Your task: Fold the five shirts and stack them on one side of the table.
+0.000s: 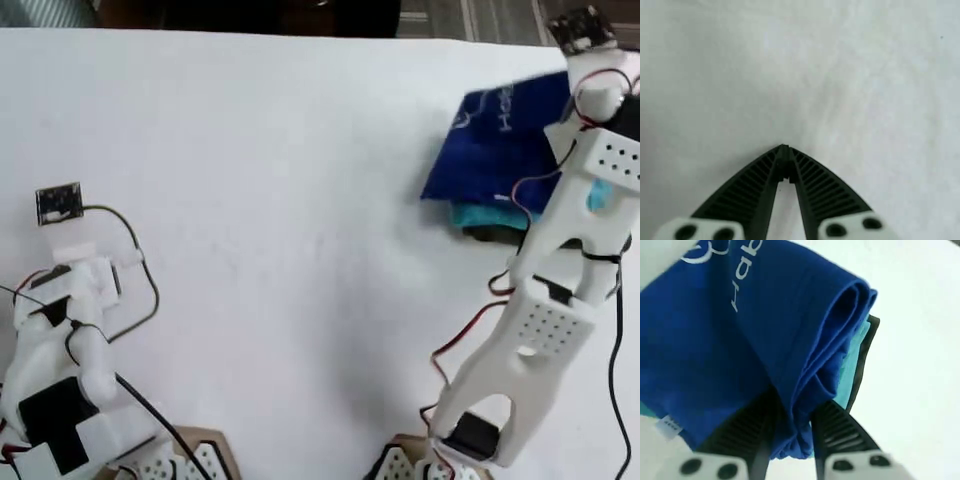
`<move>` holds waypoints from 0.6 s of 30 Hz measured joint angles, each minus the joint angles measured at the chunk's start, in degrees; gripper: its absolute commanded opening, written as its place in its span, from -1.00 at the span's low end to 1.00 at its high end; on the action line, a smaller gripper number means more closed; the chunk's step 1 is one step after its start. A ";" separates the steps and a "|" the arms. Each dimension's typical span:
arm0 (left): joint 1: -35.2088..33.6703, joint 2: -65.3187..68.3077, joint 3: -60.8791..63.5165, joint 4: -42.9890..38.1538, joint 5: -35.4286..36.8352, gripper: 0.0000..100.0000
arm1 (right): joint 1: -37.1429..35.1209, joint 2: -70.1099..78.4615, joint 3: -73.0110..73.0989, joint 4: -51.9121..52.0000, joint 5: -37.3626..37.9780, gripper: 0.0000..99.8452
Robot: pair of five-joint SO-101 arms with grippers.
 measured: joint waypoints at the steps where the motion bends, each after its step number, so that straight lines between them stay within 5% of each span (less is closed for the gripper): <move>1: 0.00 0.00 0.00 0.00 0.00 -0.95 | 0.79 1.58 0.00 -1.85 0.18 -0.96; 18: 0.00 0.00 0.00 0.00 0.00 -0.95 | 4.22 9.14 0.00 -16.44 7.30 -0.96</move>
